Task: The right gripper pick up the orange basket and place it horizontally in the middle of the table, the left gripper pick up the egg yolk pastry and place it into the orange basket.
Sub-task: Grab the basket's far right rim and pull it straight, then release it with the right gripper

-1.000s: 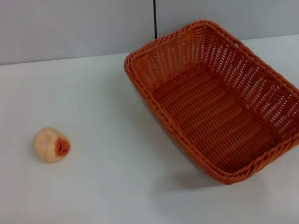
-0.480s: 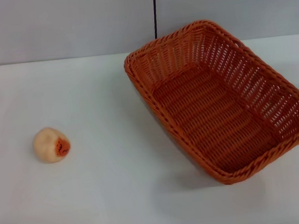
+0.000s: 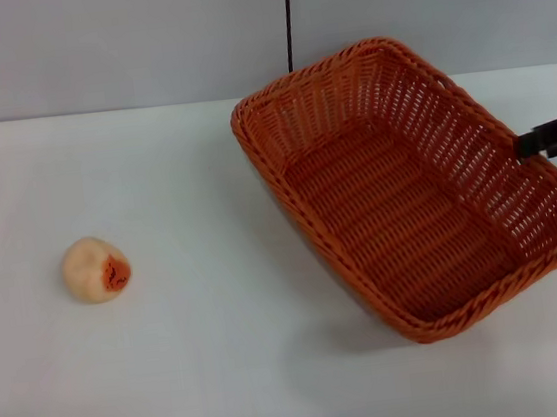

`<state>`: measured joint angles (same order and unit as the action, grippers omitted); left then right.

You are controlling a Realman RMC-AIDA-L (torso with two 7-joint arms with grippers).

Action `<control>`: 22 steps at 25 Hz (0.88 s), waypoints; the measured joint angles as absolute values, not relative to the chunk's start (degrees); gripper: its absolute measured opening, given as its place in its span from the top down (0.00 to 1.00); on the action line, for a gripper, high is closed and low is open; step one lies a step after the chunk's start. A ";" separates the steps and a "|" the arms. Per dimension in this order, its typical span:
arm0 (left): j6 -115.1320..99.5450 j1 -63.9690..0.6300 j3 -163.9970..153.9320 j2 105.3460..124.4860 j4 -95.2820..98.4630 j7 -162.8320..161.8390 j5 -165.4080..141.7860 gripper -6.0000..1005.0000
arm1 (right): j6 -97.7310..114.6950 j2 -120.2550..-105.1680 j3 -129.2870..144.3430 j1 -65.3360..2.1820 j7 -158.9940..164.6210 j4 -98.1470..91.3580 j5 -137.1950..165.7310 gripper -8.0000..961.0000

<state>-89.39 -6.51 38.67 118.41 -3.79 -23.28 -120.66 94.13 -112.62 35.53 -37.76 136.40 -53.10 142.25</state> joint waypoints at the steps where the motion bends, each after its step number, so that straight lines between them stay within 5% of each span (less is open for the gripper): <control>1: -89.46 -6.42 38.67 118.41 -3.79 -23.29 -120.66 0.22 | 93.28 -112.76 35.92 -38.15 136.19 -52.03 142.24 0.34; 10: -89.64 -6.20 38.67 118.33 -3.74 -23.29 -120.64 0.22 | 85.81 -113.23 41.60 -41.15 135.90 -43.81 142.34 0.34; 22: -89.65 -6.31 39.03 118.19 -3.60 -23.29 -120.32 0.23 | 84.80 -113.45 43.33 -41.66 136.19 -43.81 142.73 0.50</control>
